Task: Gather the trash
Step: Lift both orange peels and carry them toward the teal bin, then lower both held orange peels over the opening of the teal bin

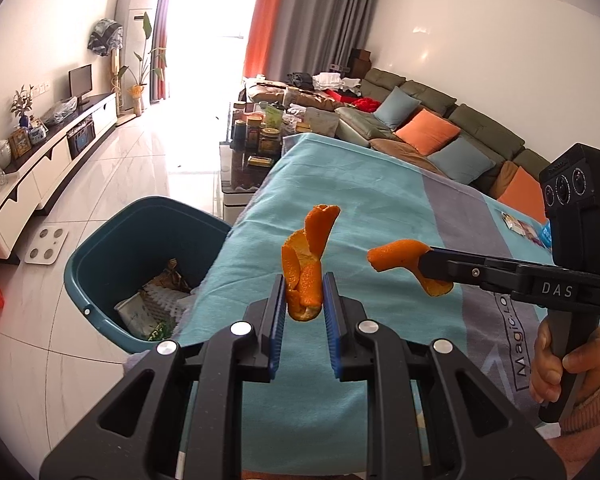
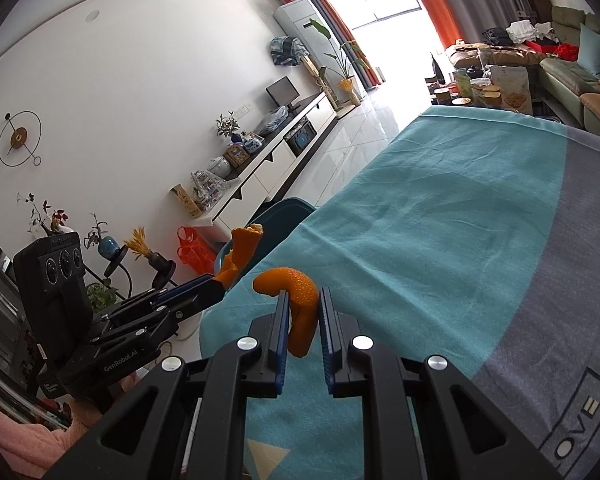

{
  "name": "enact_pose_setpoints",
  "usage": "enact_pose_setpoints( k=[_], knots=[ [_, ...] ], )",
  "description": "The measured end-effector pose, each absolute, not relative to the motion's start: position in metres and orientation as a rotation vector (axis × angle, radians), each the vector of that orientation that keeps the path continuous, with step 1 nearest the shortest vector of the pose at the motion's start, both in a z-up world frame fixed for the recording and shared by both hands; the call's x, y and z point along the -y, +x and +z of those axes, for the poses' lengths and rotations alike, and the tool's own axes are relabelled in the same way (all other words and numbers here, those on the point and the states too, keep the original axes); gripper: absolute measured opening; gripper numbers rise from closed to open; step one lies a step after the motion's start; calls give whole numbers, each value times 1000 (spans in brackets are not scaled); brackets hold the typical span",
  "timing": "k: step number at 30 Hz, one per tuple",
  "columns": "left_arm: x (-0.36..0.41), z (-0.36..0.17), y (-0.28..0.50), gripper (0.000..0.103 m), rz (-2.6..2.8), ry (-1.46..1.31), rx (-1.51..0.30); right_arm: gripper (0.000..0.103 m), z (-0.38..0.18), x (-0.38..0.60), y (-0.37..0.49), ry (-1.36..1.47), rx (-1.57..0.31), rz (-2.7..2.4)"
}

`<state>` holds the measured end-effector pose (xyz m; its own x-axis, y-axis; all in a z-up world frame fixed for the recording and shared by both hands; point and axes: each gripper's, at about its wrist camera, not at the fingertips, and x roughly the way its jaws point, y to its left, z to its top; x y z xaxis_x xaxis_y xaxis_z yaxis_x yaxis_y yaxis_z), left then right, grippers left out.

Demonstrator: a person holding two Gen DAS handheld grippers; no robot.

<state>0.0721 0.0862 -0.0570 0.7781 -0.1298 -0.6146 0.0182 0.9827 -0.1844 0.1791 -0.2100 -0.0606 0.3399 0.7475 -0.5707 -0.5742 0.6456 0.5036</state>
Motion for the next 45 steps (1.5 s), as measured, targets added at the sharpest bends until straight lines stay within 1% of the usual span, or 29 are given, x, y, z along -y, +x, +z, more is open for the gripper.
enact_pose_setpoints(
  k=[24, 45],
  knots=[
    [-134, -58, 69, 19, 42, -218, -667, 13, -59, 166, 196, 196, -903, 937],
    [-153, -61, 71, 19, 100, -235, -671, 13, -58, 136, 202, 175, -923, 961]
  ],
)
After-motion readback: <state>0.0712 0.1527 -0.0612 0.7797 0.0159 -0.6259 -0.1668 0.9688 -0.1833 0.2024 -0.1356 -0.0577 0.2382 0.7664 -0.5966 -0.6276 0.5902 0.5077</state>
